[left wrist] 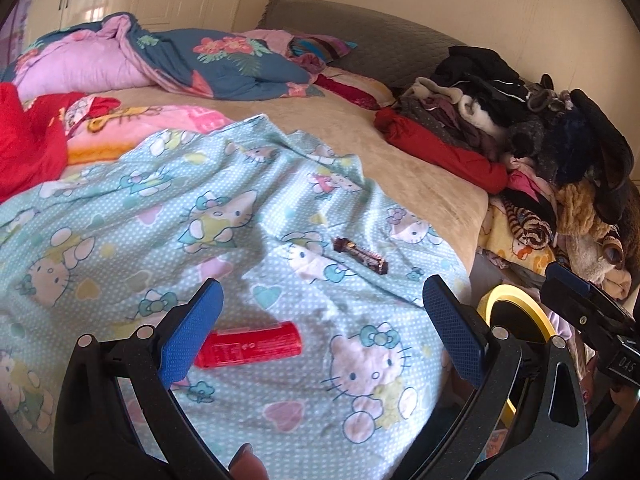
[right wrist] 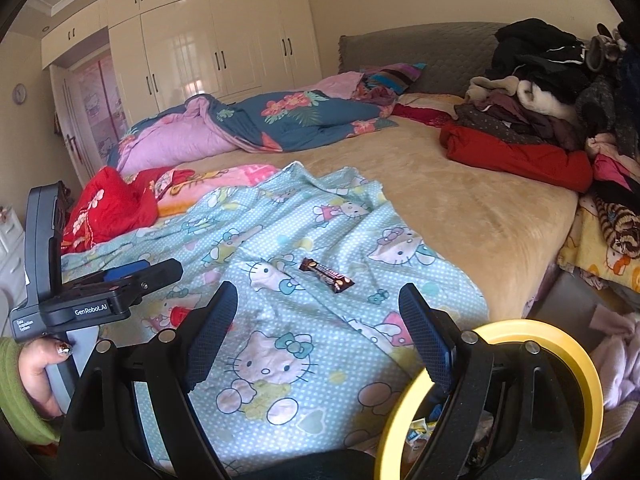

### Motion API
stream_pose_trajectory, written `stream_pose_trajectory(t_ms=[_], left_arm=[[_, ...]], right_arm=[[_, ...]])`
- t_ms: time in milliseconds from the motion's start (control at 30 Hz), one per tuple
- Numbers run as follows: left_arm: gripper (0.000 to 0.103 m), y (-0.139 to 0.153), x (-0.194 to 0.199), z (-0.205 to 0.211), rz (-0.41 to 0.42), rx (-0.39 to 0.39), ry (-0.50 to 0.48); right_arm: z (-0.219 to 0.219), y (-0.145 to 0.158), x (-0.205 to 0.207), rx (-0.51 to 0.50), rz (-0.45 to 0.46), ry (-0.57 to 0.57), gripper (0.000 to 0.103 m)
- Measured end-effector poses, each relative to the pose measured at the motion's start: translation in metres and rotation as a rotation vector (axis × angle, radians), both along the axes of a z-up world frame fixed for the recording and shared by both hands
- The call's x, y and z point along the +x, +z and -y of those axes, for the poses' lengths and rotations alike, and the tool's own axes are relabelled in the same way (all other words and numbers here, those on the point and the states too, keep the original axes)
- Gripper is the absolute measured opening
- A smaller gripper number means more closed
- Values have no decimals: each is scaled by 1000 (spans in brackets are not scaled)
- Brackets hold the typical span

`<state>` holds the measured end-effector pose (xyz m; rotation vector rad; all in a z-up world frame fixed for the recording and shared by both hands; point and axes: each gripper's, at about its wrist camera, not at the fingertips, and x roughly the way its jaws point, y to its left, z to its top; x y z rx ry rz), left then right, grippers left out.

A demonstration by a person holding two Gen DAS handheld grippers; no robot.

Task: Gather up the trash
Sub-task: 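Move both tools back over the red candy tube and chocolate bar, then grasp the red candy tube with the left tool while the right tool grasps the brown chocolate bar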

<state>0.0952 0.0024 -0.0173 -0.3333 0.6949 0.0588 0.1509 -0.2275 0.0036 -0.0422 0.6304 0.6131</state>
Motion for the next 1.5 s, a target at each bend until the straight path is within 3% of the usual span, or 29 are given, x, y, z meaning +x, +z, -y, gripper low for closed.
stream_pose_trajectory(t_ms=[400,633,767,1033,1500], left_arm=[[90,-36,-14,-33,-139,-111,47],[75,-70,-13,-25,-230,-238,20],[61,-88,-7,-23,-259,-303,27],[59,-103,10,-39,-263,-383,91],[56,-118,42,-77,-224,-523,252]], right_arm=[[-29,-17,21,-41,-26,28,80],[-43,-32,44,-90,-51,32,80],[-51,-44,63,-121,-84,35,80],[-74,-77,108,-209,-166,45,66],[-118,-133,163,-369,-261,72,56]])
